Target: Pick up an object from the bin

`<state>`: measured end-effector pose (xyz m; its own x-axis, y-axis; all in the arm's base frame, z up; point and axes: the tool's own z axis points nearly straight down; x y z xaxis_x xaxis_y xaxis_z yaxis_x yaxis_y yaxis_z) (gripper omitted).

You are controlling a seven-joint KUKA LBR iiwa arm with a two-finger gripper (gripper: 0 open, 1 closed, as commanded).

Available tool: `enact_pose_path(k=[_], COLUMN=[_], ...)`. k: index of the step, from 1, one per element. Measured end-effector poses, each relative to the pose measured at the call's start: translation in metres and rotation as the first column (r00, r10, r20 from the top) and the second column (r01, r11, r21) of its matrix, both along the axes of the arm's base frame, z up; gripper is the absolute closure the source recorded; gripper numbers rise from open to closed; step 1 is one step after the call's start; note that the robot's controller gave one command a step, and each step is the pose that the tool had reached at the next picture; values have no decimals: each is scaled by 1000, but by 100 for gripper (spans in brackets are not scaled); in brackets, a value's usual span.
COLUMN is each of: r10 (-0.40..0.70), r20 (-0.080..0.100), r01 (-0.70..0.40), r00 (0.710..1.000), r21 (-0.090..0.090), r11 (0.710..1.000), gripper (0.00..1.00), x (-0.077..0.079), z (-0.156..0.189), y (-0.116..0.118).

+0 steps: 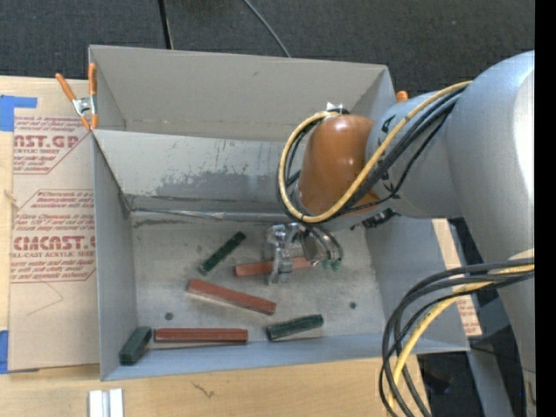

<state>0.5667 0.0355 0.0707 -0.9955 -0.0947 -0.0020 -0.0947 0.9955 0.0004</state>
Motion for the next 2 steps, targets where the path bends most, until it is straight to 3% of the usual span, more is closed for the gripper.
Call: enact_pose_path(k=[1, 2], r10=[0, -69], r20=[0, 6], r01=[0, 69], r00=[1000, 998], r21=[0, 1], r11=[1000, 998], gripper=[100, 100], x=[0, -6], z=[0, 160], y=[0, -3])
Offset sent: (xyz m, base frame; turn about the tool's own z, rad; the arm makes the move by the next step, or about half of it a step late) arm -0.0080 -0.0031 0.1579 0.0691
